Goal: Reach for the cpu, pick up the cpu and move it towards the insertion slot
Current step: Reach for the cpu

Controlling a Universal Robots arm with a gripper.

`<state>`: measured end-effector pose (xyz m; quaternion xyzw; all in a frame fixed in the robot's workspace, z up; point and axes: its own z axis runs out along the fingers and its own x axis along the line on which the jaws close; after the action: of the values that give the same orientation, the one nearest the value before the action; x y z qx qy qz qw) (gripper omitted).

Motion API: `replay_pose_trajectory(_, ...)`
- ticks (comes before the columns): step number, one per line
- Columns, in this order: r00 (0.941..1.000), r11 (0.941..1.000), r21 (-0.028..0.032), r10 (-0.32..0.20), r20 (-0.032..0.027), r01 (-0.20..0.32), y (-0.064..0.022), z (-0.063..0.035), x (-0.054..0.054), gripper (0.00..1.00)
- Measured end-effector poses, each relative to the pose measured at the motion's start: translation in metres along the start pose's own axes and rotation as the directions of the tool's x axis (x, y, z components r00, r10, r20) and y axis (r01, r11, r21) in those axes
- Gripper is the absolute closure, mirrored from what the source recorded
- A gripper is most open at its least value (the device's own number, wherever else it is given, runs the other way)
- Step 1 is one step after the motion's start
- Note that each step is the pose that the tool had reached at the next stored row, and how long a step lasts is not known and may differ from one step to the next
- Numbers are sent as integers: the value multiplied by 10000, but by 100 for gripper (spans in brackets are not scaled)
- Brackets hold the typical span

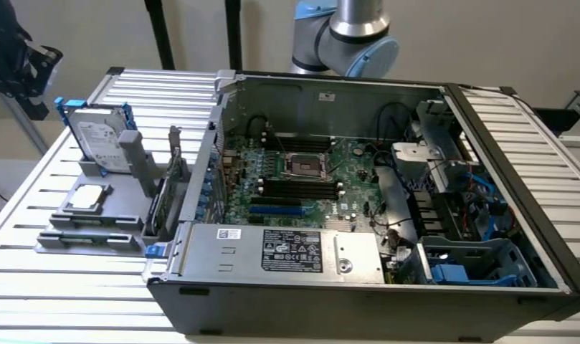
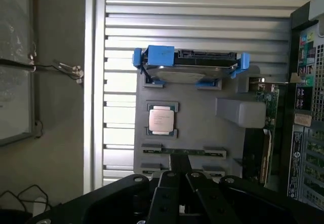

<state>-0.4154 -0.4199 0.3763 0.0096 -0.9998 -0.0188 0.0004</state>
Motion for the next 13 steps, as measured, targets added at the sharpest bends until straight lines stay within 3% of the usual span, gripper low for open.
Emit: replay_pose_trajectory(13,10000,10000,0,1,0,-1,100,24,140,89)
